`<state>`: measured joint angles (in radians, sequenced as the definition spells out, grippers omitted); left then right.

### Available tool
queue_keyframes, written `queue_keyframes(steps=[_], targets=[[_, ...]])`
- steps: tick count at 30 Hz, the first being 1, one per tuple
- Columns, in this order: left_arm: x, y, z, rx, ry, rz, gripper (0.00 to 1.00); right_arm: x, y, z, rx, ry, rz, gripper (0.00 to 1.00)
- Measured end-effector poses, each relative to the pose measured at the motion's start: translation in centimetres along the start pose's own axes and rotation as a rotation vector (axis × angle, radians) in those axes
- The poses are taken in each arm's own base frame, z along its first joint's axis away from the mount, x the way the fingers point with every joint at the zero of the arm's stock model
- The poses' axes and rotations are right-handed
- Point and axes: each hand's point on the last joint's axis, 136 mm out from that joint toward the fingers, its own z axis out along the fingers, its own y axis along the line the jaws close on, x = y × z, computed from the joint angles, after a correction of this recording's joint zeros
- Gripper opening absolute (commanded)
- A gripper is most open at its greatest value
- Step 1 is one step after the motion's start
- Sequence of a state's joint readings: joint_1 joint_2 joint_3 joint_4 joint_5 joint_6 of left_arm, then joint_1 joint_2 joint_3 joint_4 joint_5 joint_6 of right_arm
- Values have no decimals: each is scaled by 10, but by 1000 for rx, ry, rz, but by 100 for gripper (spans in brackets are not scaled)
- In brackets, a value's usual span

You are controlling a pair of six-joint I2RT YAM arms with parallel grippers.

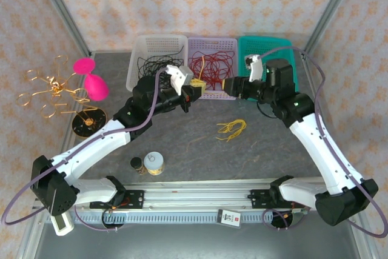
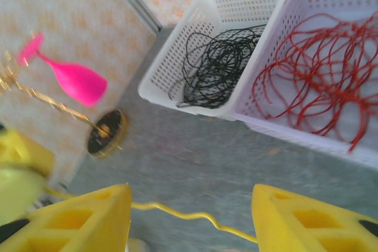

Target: Untangle the cables

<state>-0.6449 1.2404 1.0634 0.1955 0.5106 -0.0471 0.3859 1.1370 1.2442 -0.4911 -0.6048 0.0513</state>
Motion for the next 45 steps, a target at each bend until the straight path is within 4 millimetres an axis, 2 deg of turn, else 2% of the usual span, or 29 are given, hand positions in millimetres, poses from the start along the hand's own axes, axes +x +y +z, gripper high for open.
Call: queue_keyframes(steps=[6,8,10,14,18,22,23,24,26,27,28,29,30,32,33,36,38,45], targets=[[-4,-3,2,24,37,27,0,69,-4,19,-115,138,-338,63],[-1,-4,2,31,53,30,0,81,-5,23,-140,159,-405,62],[3,-5,1,38,72,26,0,80,-4,28,-149,144,-466,58],[9,-6,1,46,95,22,0,65,-5,32,-136,80,-556,51],[11,-8,1,54,107,21,0,57,-8,38,-116,52,-609,54],[9,-9,2,63,106,28,0,62,-13,49,-118,86,-639,55],[9,-9,2,66,106,28,0,63,-14,52,-121,96,-644,52],[9,-10,2,67,106,30,0,65,-16,57,-124,109,-648,45],[9,-10,2,69,108,31,0,69,-19,64,-125,130,-652,20],[8,-10,2,69,109,30,0,71,-22,67,-118,139,-658,12],[9,-9,3,68,113,29,7,71,-22,69,-118,143,-662,5],[10,-8,4,64,116,29,27,69,-22,70,-116,141,-666,0],[10,-7,5,57,118,28,49,66,-22,70,-102,140,-674,0],[9,-1,5,24,115,20,93,58,-26,70,-65,130,-665,0],[8,3,5,0,110,11,99,50,-29,69,-37,120,-650,0],[2,13,4,-65,81,-12,99,18,-42,66,57,81,-591,0],[-3,16,-1,-91,54,-27,99,-12,-59,63,148,46,-535,0],[-13,15,-26,-129,-16,-62,99,-126,-148,50,446,-109,-246,0]])
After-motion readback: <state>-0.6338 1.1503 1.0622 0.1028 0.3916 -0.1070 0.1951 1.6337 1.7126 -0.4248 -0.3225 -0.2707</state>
